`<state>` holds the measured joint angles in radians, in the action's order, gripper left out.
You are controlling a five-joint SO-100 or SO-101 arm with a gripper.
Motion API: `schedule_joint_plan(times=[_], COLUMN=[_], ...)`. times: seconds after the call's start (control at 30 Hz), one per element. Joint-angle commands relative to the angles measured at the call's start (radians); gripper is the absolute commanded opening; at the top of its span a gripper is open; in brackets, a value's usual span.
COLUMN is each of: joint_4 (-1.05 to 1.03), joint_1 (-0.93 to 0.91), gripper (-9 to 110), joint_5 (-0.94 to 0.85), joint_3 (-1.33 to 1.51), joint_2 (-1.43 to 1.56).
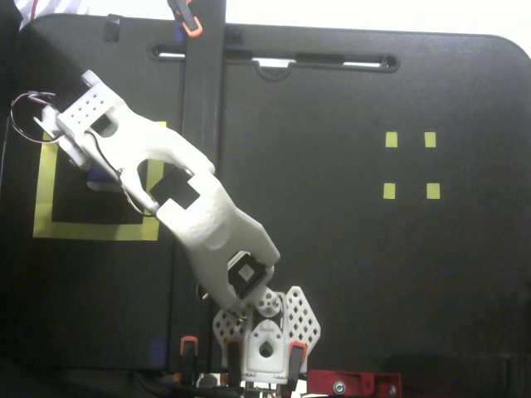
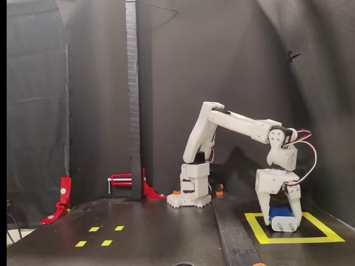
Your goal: Grasp the block and place it in the designated area.
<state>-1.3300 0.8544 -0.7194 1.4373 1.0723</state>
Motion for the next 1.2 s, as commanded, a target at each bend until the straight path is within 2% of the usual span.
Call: schedule_joint_plan(times=[0.0, 0.17, 0.3, 0.7, 1.17], joint_4=[-0.012, -0.023, -0.051, -0.063, -0.270], joint_1=[0.002, 0.002, 0.006, -0.011, -0.029], gripper=[29, 39, 42, 42, 42], joint_5=[0.002, -0.005, -0.021, -0.035, -0.066], joint_3=[0.000, 0.000, 0.000, 0.000, 0.000], joint_2=[0.000, 0.002, 0.003, 0.071, 0.417])
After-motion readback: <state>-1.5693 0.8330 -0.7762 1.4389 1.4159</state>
